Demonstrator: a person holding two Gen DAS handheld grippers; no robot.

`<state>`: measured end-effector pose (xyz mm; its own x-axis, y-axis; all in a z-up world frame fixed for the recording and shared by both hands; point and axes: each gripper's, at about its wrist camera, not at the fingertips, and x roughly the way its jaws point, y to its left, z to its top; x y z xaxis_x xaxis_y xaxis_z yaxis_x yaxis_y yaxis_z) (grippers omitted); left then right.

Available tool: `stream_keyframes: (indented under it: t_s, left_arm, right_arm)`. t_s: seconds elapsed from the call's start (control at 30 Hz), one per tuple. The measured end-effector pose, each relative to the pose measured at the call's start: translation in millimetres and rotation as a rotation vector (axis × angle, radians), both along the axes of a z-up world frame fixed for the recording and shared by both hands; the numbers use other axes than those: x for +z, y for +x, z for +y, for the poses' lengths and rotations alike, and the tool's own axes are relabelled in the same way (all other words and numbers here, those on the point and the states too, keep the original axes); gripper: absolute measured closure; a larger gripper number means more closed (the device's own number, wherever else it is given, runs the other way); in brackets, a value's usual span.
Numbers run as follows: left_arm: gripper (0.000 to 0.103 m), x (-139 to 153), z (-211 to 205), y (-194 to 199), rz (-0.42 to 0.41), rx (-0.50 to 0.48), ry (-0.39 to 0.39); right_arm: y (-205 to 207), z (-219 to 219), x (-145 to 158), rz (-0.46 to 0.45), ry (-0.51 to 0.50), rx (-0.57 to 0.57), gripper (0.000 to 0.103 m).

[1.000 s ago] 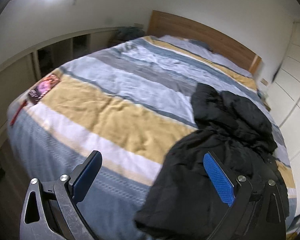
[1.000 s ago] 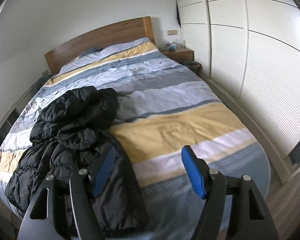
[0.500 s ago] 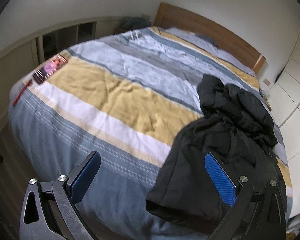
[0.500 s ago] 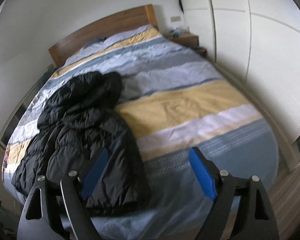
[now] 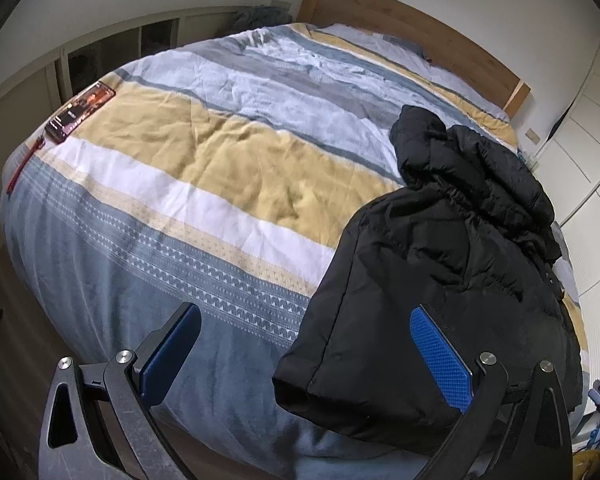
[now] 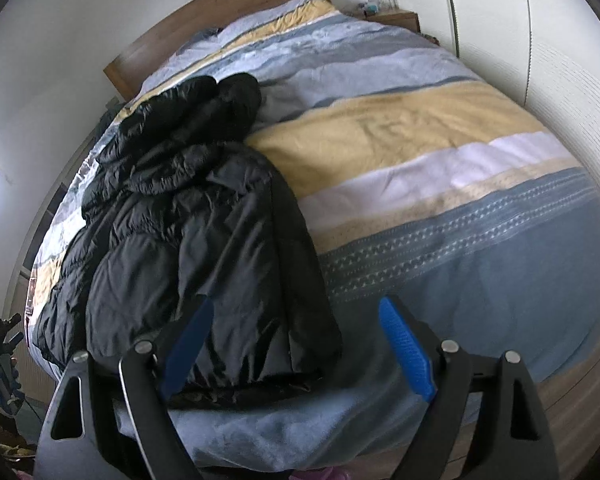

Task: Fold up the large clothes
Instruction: 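Move both open grippers to the long edge of the folded black jacket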

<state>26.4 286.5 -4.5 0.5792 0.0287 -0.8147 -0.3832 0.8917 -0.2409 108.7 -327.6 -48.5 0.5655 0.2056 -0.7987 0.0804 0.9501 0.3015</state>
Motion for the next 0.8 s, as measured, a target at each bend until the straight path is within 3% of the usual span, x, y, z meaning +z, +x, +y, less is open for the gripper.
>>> stream_keyframes:
  t_s: [0.13, 0.33, 0.57, 0.8]
  left_arm:
    - [0.001, -9, -7, 6, 0.009, -0.021, 0.017]
    - [0.001, -25, -12, 19, -0.017, -0.075, -0.045]
    - [0.001, -43, -14, 41, 0.005, -0.115, -0.057]
    - [0.001, -71, -9, 43, 0.034, -0.143, -0.154]
  right_arm:
    - [4, -2, -10, 0.020, 0.010, -0.003, 0.018]
    - [17, 7, -17, 0.038, 0.007, 0.029, 0.018]
    - [38, 19, -31, 0.084, 0.027, 0.065, 0.018]
    - [55, 24, -53, 0.146, 0.083, 0.111, 0.018]
